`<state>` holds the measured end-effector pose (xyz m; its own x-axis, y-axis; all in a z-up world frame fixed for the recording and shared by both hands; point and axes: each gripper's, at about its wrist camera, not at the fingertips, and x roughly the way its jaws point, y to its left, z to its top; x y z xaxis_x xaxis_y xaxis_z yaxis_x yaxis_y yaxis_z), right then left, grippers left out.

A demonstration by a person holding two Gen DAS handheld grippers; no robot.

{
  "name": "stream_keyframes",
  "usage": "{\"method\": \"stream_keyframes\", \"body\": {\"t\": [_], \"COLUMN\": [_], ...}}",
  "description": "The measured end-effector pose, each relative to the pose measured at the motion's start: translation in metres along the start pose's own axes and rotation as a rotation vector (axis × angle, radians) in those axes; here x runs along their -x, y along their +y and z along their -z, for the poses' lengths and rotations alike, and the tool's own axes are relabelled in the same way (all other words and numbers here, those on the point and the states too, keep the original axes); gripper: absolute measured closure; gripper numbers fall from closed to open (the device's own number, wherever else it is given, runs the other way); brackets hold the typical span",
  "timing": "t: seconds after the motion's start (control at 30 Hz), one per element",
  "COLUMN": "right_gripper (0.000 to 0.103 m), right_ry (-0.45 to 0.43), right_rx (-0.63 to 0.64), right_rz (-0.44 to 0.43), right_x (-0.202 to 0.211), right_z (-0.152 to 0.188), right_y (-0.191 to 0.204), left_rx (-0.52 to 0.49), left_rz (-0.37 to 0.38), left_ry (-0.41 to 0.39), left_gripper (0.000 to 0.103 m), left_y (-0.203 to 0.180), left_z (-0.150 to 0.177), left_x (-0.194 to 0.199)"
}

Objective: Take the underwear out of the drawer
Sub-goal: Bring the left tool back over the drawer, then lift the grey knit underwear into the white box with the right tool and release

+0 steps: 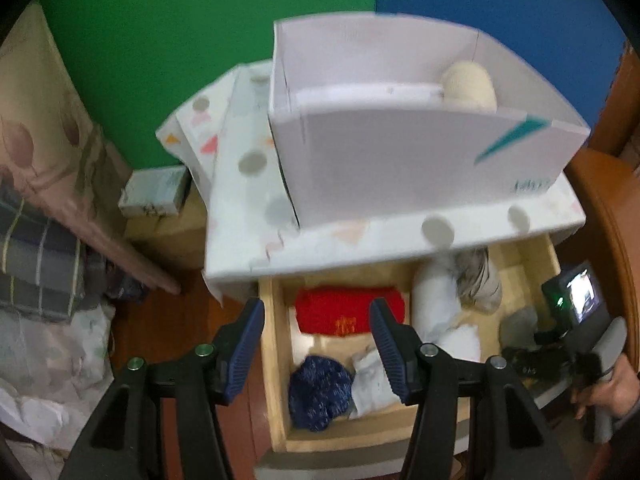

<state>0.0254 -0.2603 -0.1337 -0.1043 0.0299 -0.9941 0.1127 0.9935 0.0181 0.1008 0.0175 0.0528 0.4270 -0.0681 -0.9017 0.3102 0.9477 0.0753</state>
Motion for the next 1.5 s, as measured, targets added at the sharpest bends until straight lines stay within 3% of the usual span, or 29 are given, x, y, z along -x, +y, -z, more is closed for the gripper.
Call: {"method": "stream_keyframes", "body": {"t": [0.17,0.63,0.83,1.13,1.5], "right_gripper": [0.058,0.065,0.067,0.067,0.067], "right_ry": [0.0,-0.026,-0.058,-0.157,-0.27], "right_rx": [0.0,-0.019,-0.018,-0.023,0.019], "right_rz": [0.004,-0.006,0.005,-0.036,-0.026], "right_x": [0.0,0.008,0.023,0.092,0.197], "right_z": [0.001,0.002,0.005,0.009,0.019], "right_y": [0.001,-0.006,-0.015,-0.022,-0.022], "left_rx": [0.004,0.068,0.094,0.176,0.189], "left_rz": [-0.006,-0.01,-0.001,0.038,0.052], "left_ry": [0.001,0.118,0.088,0.074,0.079], "left_gripper": [0.047,0.047,0.047,0.047,0.047], "left_y": [-0.007,-0.002,-0.001,0.015,0.018], "left_z": [0.024,0.072,0.073,0.075,0.078], "left_x": [-0.018,-0.071,-0.067,-0.066,-0.067]}}
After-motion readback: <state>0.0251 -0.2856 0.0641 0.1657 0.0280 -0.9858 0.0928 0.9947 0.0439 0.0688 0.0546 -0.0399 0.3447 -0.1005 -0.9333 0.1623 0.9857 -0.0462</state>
